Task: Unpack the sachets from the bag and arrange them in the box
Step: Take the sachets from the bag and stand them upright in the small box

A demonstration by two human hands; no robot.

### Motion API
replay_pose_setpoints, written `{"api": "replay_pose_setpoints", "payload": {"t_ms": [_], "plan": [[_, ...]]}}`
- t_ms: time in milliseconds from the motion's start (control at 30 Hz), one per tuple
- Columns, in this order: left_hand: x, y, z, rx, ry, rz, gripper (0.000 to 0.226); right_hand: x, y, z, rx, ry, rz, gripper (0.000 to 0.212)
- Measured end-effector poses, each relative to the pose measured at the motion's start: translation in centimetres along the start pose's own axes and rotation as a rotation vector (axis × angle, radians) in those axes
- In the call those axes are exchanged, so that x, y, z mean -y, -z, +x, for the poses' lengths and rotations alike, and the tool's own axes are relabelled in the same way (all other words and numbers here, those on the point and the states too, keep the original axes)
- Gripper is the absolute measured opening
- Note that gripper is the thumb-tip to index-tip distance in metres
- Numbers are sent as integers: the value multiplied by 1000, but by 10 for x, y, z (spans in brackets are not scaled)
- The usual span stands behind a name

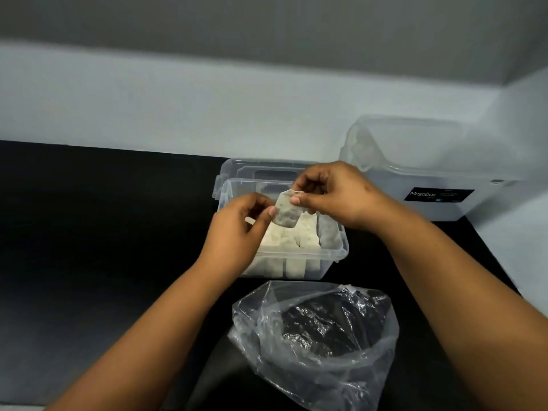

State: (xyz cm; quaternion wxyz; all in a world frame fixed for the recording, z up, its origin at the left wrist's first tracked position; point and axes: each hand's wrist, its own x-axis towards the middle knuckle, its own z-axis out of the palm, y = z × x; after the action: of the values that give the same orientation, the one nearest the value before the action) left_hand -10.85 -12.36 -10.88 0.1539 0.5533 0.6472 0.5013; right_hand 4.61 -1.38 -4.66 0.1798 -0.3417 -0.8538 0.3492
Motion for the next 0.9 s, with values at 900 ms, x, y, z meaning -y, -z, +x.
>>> {"api": "replay_pose_setpoints", "payload": {"t_ms": [900], "plan": [[80, 23, 23, 7, 264, 160, 27, -55, -64, 43, 742, -314, -948, 15]]}}
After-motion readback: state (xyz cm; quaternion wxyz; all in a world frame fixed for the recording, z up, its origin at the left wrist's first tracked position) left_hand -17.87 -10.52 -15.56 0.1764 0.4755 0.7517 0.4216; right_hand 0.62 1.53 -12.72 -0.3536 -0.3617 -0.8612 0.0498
